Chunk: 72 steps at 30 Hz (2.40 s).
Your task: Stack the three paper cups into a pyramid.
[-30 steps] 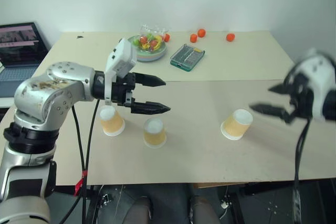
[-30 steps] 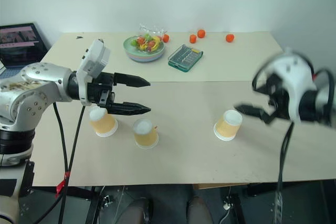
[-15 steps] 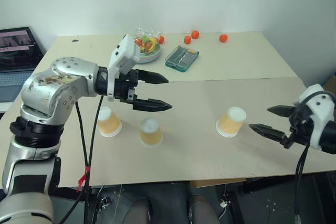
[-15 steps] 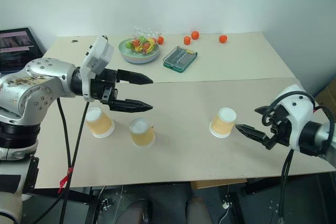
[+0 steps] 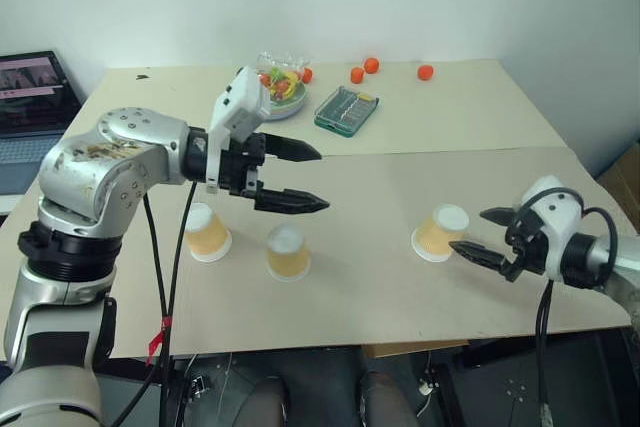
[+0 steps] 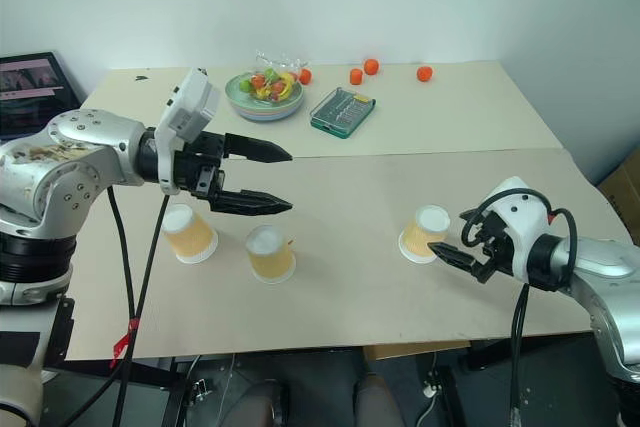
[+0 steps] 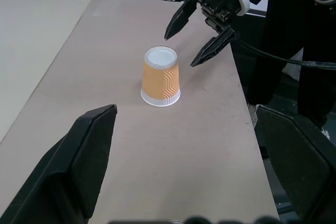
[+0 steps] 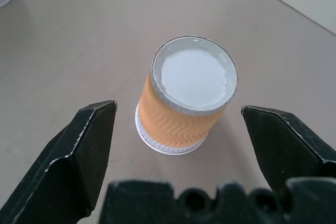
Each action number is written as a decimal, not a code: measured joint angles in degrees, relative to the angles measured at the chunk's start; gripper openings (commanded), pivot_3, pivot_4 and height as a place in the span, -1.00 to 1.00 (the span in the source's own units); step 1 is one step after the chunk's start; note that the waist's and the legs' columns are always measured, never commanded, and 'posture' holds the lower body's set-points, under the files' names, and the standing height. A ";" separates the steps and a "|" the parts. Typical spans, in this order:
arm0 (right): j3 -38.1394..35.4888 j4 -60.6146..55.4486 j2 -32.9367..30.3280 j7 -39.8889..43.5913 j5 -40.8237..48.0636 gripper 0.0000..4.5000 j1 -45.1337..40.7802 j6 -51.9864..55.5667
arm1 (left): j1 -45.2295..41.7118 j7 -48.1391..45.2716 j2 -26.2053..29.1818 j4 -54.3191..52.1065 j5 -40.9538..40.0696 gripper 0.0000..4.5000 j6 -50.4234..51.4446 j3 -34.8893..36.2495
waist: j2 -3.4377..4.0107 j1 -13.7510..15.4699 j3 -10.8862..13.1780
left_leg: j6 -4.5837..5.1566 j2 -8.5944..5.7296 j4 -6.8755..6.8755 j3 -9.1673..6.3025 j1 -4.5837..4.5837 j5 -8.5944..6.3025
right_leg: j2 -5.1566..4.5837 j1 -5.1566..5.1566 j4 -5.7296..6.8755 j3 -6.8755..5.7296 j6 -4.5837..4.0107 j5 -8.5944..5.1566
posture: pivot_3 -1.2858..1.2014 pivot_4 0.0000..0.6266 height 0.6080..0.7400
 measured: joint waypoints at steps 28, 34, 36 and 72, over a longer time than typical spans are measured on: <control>14.66 17.65 1.96 5.64 -6.94 0.24 -16.78 -10.75 | 0.90 4.12 0.55 -3.69 -2.47 1.00 2.49 2.49 | 0.01 -0.19 0.02 | 0.00 0.00 -0.02 0.00 0.00 0.00 | -0.01 -0.05 0.00 0.01 -0.01 0.01 | 0.03 -0.52 1.00; 14.65 16.21 1.82 5.61 -6.66 0.24 -17.68 -8.82 | 1.30 4.48 0.78 -4.77 -3.94 1.00 3.53 2.54 | 0.02 -0.32 0.02 | 0.00 0.00 -0.02 0.01 0.00 0.00 | 0.00 -0.11 0.04 0.05 -0.02 0.01 | 0.03 -0.52 1.00; 14.79 14.21 1.60 5.57 -6.41 0.24 -19.75 -6.39 | 1.34 4.48 1.03 -4.78 -4.16 1.00 3.63 2.54 | 0.03 -0.40 0.03 | 0.00 0.01 -0.02 0.01 -0.02 0.00 | 0.01 -0.17 0.08 0.07 -0.02 0.01 | 0.03 -0.52 1.00; 32.65 -0.72 19.29 -5.76 -3.32 0.24 -30.37 14.66 | 3.32 7.41 1.18 -5.92 -4.27 1.00 3.10 3.50 | 0.02 -0.36 0.03 | -0.01 0.01 -0.01 -0.06 -0.20 0.00 | 0.03 -0.40 0.11 0.03 -0.04 0.02 | 0.03 -0.52 1.00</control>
